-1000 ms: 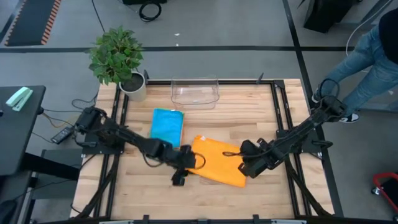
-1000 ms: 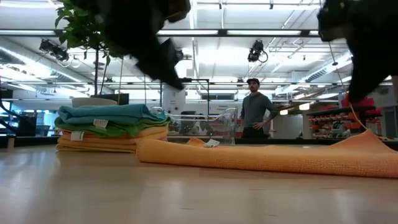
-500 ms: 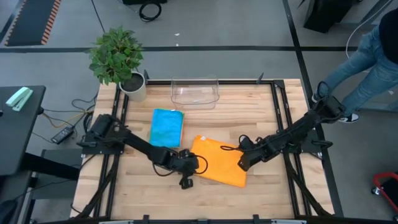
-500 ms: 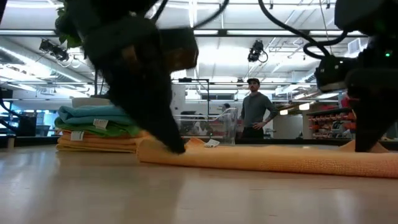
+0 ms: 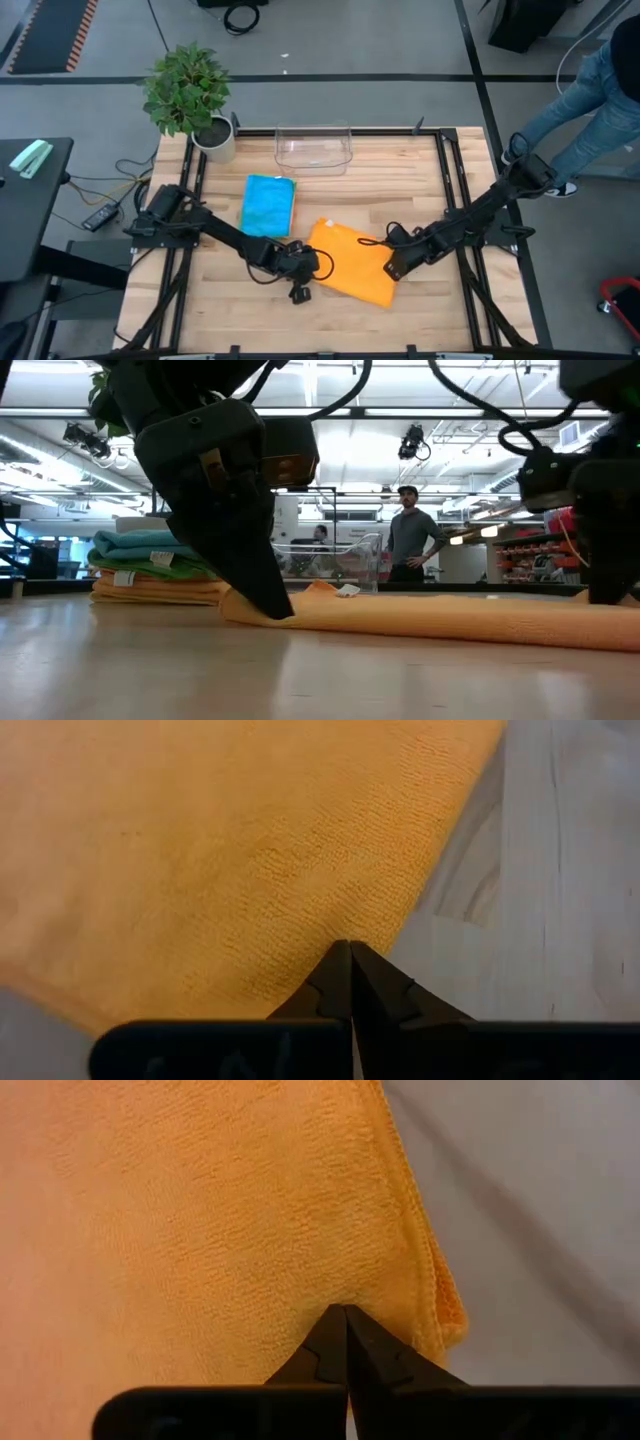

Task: Fold microfiber towels
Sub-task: Fold the orange microfiber cloth

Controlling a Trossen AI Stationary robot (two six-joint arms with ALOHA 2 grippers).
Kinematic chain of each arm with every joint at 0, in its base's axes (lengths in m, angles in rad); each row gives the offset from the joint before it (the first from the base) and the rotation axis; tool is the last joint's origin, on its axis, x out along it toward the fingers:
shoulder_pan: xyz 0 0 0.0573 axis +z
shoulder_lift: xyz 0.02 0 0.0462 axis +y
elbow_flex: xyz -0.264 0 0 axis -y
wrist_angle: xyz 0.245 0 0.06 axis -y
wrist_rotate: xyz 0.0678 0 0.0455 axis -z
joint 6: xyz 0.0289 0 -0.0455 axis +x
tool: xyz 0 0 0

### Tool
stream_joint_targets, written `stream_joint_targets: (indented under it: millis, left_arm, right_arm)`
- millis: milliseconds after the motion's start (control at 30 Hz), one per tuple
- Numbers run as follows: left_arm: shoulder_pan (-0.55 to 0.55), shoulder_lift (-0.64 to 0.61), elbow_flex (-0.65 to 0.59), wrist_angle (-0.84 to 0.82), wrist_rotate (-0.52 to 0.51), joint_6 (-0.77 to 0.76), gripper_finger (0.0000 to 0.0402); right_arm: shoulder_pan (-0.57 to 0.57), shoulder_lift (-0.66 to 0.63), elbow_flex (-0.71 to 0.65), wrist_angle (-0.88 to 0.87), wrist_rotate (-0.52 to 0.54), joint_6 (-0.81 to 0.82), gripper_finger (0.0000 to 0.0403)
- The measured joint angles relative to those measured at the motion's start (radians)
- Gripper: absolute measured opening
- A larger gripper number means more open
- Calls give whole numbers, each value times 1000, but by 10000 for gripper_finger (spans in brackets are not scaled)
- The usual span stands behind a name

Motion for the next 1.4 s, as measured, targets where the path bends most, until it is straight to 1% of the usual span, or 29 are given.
stream_joint_targets:
  millis: [133, 233, 367, 467, 533, 633, 700, 800, 867, 900, 967, 1033, 1133, 1300, 1400]
  left_arm:
    - [0, -3, 1, -43, 30, 3, 13]
    - [-7, -6, 1, -90, 55, 26, 9]
    - [-15, -50, -2, -176, 66, 61, 7]
    - [-15, -107, -11, -253, 21, 80, 12]
    - [-14, -153, -9, -257, -1, 103, 10]
    - [-14, -205, -5, -301, -5, 132, 5]
    - [-15, -210, -7, -340, -5, 144, 8]
    - [-25, -216, -7, -359, -4, 151, 14]
    - [-33, -197, -5, -331, -4, 151, 10]
    - [-37, -185, -6, -326, -4, 151, 7]
    - [-42, -166, -6, -306, -4, 151, 5]
    - [-42, -156, -6, -300, -7, 149, 9]
    - [-37, -121, -5, -280, -10, 137, 11]
    - [-37, -66, 1, -257, -5, 134, 7]
    - [-26, -55, 1, -254, 0, 153, 10]
  right_arm:
    - [73, 1, -1, 24, -5, 107, 1]
    - [141, 2, -1, 73, -7, 174, 1]
    - [219, 2, 37, 131, 1, 155, 1]
    - [239, 2, 93, 101, 27, 118, 1]
    - [240, 2, 128, 89, 50, 72, 1]
    - [241, 2, 177, 92, 60, -31, 1]
    - [241, 2, 201, 85, 60, -100, 1]
    - [236, 2, 224, 17, 83, -204, 1]
    - [219, 2, 209, 10, 118, -265, 1]
    - [201, 2, 193, 7, 119, -290, 1]
    - [160, 13, 166, 13, 88, -325, 1]
    - [127, 20, 140, 68, 50, -358, 1]
    - [113, 39, 104, 194, 41, -378, 1]
    - [81, 144, 89, 206, 31, -350, 1]
    - [88, 192, 95, 243, 18, -303, 1]
